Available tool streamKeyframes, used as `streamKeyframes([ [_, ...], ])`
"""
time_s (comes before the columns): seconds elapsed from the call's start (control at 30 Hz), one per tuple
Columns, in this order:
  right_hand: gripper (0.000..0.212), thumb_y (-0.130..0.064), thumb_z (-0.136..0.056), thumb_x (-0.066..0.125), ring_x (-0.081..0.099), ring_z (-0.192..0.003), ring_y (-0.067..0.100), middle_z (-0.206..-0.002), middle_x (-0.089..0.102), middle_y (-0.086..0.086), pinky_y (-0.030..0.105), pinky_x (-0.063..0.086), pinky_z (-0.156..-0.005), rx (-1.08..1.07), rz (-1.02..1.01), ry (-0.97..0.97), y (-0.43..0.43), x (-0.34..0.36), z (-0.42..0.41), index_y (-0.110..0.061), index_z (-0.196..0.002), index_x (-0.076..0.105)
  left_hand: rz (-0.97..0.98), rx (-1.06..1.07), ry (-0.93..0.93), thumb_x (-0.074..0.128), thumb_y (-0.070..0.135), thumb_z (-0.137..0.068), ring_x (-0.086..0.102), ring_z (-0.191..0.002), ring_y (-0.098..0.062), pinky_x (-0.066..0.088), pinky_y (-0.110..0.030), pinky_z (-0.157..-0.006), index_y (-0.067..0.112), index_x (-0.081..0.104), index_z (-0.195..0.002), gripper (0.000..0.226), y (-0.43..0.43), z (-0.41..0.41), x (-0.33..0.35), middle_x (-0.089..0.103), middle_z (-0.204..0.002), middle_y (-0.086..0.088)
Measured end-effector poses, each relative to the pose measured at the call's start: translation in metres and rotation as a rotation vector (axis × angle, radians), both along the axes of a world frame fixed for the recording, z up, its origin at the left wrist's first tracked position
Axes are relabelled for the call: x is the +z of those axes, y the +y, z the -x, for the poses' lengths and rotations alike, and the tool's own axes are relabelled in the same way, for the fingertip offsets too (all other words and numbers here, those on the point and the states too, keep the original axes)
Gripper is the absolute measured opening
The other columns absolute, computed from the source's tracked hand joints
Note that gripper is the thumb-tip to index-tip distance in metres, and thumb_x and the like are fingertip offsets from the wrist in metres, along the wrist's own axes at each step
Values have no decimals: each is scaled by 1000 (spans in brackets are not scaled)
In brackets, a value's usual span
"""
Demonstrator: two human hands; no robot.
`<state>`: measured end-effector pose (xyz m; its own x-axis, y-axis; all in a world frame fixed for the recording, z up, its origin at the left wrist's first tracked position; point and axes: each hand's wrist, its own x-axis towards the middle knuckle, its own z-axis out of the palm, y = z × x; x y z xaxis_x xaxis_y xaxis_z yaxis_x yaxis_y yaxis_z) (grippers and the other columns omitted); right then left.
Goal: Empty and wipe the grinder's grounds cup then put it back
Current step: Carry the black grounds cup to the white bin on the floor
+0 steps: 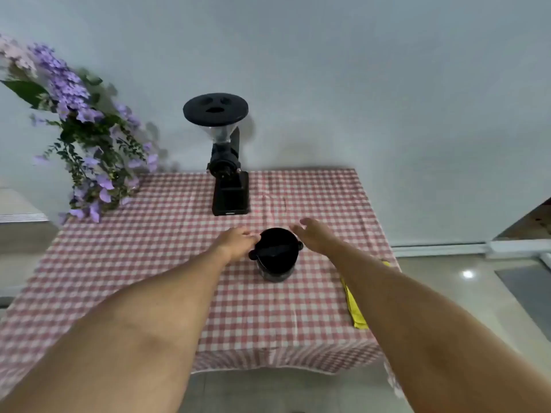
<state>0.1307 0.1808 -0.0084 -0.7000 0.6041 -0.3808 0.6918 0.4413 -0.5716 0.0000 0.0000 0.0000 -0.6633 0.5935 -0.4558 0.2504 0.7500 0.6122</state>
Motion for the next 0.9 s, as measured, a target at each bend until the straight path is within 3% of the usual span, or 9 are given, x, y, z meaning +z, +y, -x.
streamKeyframes([
  [0.17,55,-49,-98,46,57,-118,30,-135,59,12,36,44,-92,-68,84,76,-17,-17,-10,-13,-140,50,-107,246,-264,65,41,-96,72,-94,-23,59,-42,-82,19,58,-140,50,-8,-12,-22,72,-119,-6],
  [0.23,49,-45,-99,48,60,-111,27,-127,64,9,33,46,-86,-61,64,90,-19,-20,-12,-14,-136,54,-152,299,-308,67,36,-95,74,-88,-21,61,-37,-75,20,60,-137,46,-10,-15,-26,74,-110,-3],
  [0.33,34,-34,-100,48,62,-80,16,-98,68,1,27,46,-62,-47,30,86,-21,-22,-13,-15,-126,62,-187,309,-301,69,31,-95,75,-87,-18,58,-29,-64,19,64,-132,40,-11,-16,-31,76,-104,-1],
  [0.4,27,-28,-101,48,59,-67,14,-83,65,-2,26,43,-53,-60,12,83,-22,-24,-14,-17,-118,65,-217,329,-316,70,28,-94,76,-88,-18,59,-30,-67,18,65,-131,39,-10,-15,-35,76,-107,-3],
  [0.5,25,-21,-101,48,55,-58,12,-75,64,-1,24,41,-47,-106,38,99,-23,-25,-15,-16,-114,68,-236,350,-338,71,25,-93,76,-87,-17,63,-32,-75,19,67,-130,37,-8,-14,-39,76,-108,-4],
  [0.77,25,-14,-98,49,49,-48,8,-61,59,-5,17,36,-39,-271,70,164,-32,-22,-31,-14,-106,73,-284,338,-394,75,24,-90,74,-93,-20,62,-33,-73,20,67,-129,40,2,-16,-37,75,-109,-3],
  [0.83,24,-14,-97,51,51,-53,9,-60,58,-7,21,40,-47,-316,59,182,-32,-20,-41,-14,-103,74,-300,311,-402,76,25,-89,73,-99,-23,62,-36,-84,17,68,-128,40,9,-18,-35,75,-114,-6],
  [0.9,24,-13,-95,52,51,-56,10,-60,56,-7,26,42,-55,-378,62,221,-32,-17,-55,-12,-102,75,-321,259,-411,76,23,-89,73,-95,-22,61,-32,-76,16,69,-127,40,20,-24,-33,75,-113,-7],
])
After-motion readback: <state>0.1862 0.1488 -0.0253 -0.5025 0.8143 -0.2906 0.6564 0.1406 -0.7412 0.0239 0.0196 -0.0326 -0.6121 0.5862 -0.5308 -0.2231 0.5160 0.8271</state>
